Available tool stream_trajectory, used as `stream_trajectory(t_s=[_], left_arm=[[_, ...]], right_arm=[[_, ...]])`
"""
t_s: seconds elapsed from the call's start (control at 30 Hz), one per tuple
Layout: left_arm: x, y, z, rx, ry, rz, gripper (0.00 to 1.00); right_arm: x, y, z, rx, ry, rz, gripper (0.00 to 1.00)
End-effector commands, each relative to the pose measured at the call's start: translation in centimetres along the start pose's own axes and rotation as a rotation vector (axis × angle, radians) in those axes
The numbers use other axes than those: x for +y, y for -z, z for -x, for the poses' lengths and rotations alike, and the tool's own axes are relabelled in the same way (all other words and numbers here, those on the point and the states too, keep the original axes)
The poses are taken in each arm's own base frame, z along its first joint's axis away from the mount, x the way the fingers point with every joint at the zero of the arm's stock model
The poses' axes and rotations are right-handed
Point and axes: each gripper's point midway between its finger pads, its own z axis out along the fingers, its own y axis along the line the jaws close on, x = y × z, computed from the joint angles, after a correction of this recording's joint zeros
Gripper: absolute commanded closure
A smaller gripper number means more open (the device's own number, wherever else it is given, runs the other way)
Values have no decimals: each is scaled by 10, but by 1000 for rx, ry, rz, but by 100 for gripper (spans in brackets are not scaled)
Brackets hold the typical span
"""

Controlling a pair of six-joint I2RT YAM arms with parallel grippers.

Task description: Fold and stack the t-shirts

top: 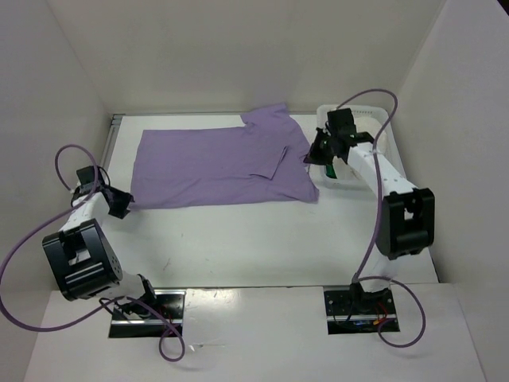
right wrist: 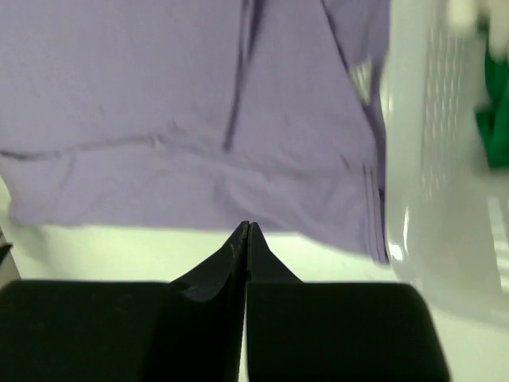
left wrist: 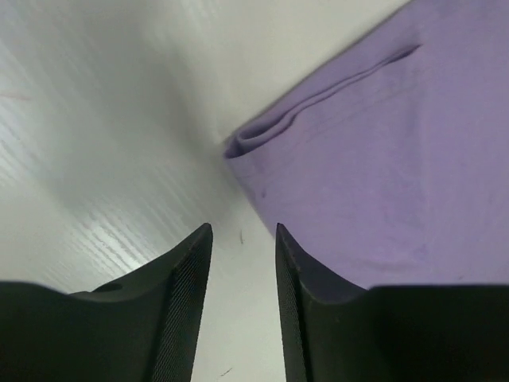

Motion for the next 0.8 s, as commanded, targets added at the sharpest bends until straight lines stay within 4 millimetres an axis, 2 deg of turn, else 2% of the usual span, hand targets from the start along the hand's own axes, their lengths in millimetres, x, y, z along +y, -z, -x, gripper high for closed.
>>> stream_trajectory(t_s=[0.0, 0.03, 0.1, 0.13, 0.17, 0.23, 0.3, 0.33, 0.37, 0.4, 0.43, 0.5, 0.57, 0.6, 0.7, 0.77], left_arm=[[8, -5, 0, 14, 3, 3, 54], [12, -10, -4, 28, 15, 17, 54], [16, -15, 0, 24, 40, 27, 53], [9, -18, 3, 19, 53, -3, 51], [7, -20, 2, 17, 75, -20, 47], [-4, -22, 5, 13, 99, -64, 47], [-4, -32, 3, 29, 118, -66, 47], [-7, -36, 4, 34, 118, -76, 48], [-7, -44, 2, 59, 120, -68, 51], [-10, -43, 5, 53, 119, -74, 54], [-8, -50, 1, 78, 123, -63, 64], [-4, -55, -3, 93, 125, -48, 76], [-6, -55, 6, 66, 124, -36, 90], [-2, -54, 6, 66, 104, -19, 94], [7, -46, 25, 28, 108, 5, 100], [27, -44, 38, 13, 120, 47, 100]], right_arm=[[-6, 10, -29, 4, 11, 39, 100], [-7, 15, -33, 1, 12, 41, 99], [-18, 14, -53, 36, -6, 30, 94], [-25, 12, -65, 53, -23, 19, 86], [-27, 11, -67, 49, -22, 21, 81], [-35, 9, -81, 71, -49, 7, 69], [-40, 8, -82, 54, -56, -6, 61], [-42, 9, -84, 50, -67, -15, 61], [-44, 8, -86, 51, -67, -16, 61], [-45, 7, -85, 46, -67, -23, 60], [-45, 7, -85, 46, -79, -24, 60], [-44, 7, -82, 31, -77, -24, 60], [-49, 5, -83, 27, -101, -46, 60], [-53, 4, -86, 27, -102, -62, 60], [-64, 1, -92, 26, -134, -107, 55], [-67, 0, -94, 21, -155, -118, 52]])
